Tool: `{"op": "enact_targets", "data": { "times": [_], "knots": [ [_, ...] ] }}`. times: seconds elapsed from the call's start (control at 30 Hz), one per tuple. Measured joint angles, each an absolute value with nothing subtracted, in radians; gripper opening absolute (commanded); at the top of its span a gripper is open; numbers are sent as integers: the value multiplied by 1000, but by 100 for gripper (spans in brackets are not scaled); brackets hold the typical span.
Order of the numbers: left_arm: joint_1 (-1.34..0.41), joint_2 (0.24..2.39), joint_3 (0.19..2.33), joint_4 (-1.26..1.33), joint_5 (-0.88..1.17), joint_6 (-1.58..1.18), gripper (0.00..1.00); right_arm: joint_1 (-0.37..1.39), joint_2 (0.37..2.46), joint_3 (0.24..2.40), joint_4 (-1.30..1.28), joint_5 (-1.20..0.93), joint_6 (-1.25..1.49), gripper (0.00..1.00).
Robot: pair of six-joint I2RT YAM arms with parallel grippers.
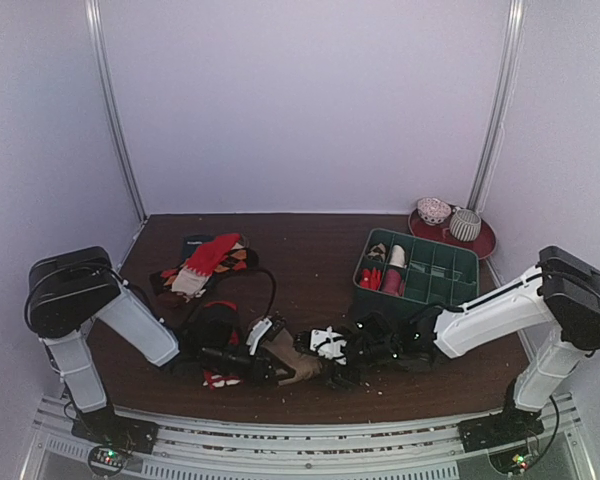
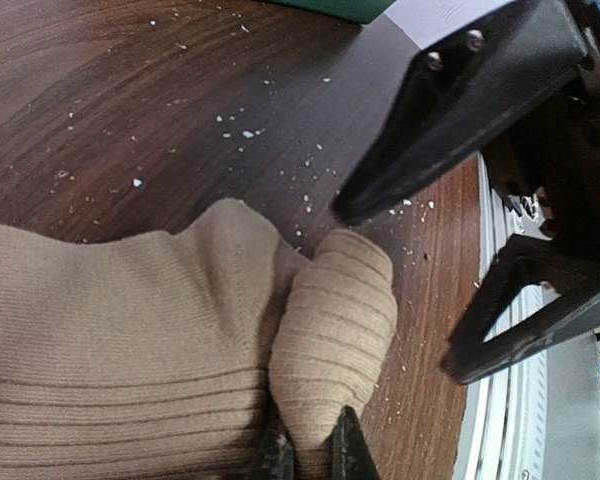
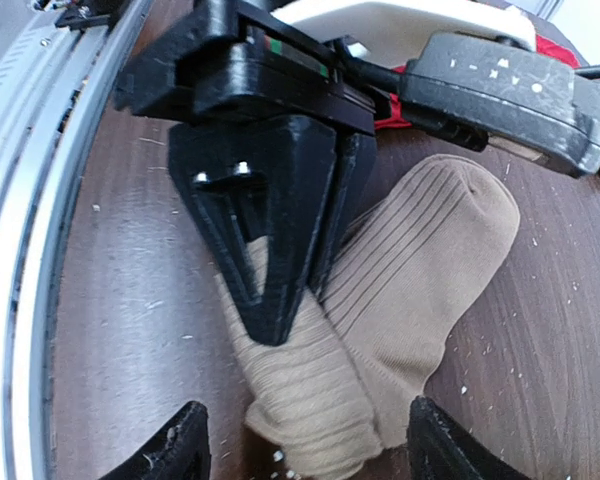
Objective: Roll the socks
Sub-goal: Roll a pair of socks at the center of the board.
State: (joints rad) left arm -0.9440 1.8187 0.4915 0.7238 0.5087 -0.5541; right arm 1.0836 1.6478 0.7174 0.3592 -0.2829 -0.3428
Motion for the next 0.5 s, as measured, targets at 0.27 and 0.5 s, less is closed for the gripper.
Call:
{"op": "enact_targets", "data": {
  "times": [0.27, 0.5],
  "knots": [
    [-942, 1823, 490, 731, 514, -556, 0, 1083, 1755, 785, 352, -266, -405, 57],
    [-939, 1834, 488, 749, 527, -555, 0, 1083, 1808, 798, 333, -273, -407, 34]
  ]
}}
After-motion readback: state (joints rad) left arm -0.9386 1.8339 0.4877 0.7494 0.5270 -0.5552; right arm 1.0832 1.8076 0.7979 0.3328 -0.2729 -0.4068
